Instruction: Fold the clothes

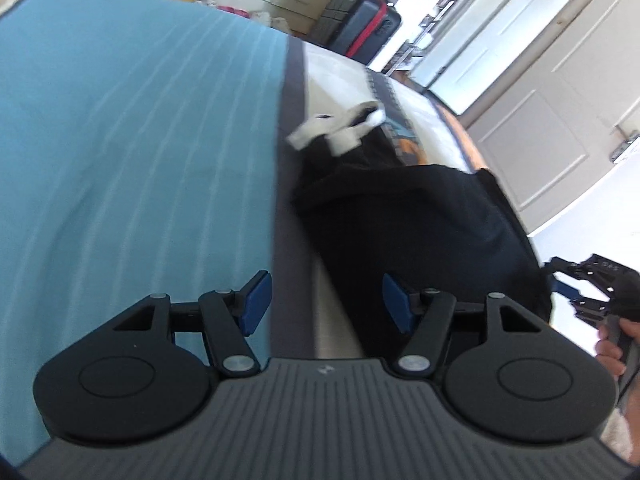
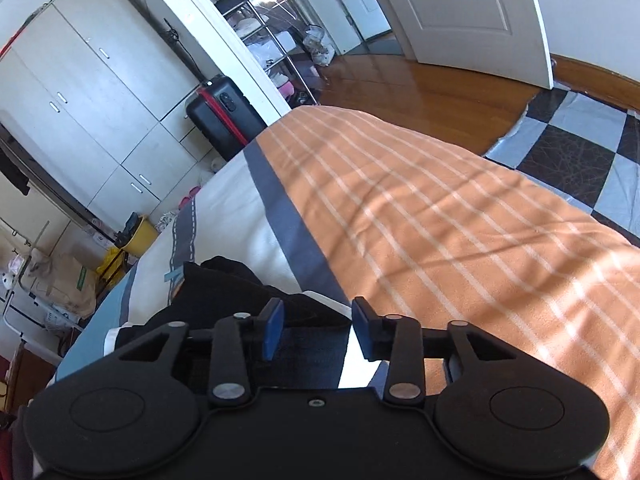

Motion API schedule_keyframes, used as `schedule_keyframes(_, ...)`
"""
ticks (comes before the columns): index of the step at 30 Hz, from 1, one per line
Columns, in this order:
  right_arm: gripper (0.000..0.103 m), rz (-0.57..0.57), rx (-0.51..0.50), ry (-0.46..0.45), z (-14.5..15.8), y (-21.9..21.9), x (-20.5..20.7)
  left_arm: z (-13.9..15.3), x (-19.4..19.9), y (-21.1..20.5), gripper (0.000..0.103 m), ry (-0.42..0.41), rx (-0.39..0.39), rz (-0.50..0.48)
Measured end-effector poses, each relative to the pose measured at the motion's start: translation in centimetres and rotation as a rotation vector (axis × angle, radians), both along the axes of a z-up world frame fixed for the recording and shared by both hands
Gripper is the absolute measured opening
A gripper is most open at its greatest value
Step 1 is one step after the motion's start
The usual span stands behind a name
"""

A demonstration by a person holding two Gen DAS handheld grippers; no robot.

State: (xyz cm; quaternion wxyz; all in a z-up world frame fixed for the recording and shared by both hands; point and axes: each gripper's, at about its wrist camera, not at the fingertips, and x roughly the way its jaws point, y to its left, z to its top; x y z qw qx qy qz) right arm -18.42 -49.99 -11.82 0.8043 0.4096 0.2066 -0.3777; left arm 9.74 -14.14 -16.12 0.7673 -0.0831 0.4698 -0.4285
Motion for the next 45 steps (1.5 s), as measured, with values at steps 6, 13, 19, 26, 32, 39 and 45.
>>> schedule_keyframes(6,0.058,-0.008,0.042,-0.023,0.3,0.2,-1.4,-0.2,2.1,-4.8,0.071,-0.071,0.014,-0.027)
schedule_keyframes(13,0.06,-0.004,0.333,-0.202,-2.1,0.0,-3.6,-1.4,5.5,-5.3,0.073,-0.033,-0.007,0.232)
schedule_keyframes(19,0.06,0.076,0.348,-0.162,-2.0,0.2,-1.6,-2.1,4.0,-4.0,0.074,0.04,-0.026,0.246)
schedule_keyframes(26,0.012,0.322,-0.034,-0.202,2.8,1.7,0.6,-2.7,-0.2,-3.1,0.074,0.124,-0.015,0.077)
schedule_keyframes(32,0.027,0.212,0.075,-0.044,-0.5,-1.1,-1.5,-3.2,-2.5,-2.7,0.074,0.187,-0.03,0.0)
schedule_keyframes(39,0.048,0.015,0.288,-0.222,-2.9,-1.9,-7.9,-3.9,-4.8,-2.4,0.078,0.254,-0.077,-0.023)
schedule_keyframes(45,0.068,0.206,0.34,-0.277,-3.0,-0.5,-5.6,-4.1,-6.5,-4.0,0.072,0.177,-0.076,-0.164)
